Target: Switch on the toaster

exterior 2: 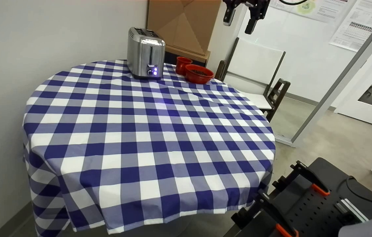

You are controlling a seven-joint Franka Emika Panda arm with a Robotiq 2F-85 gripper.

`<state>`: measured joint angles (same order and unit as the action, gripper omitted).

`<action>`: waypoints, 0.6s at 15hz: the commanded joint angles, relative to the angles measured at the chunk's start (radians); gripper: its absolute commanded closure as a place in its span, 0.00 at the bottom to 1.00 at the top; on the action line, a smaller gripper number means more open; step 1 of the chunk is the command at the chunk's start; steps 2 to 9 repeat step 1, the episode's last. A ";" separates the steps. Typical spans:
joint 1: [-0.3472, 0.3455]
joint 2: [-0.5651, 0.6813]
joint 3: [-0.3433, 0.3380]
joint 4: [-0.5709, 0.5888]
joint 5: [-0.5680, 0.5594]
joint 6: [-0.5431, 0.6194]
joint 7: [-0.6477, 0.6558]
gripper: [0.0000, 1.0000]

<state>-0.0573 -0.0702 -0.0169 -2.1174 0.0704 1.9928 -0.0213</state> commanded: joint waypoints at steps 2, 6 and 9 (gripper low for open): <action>0.008 0.000 -0.008 0.001 -0.001 -0.002 0.000 0.00; 0.008 0.000 -0.008 0.001 -0.001 -0.002 0.000 0.00; 0.008 0.000 -0.008 0.001 -0.001 -0.002 0.000 0.00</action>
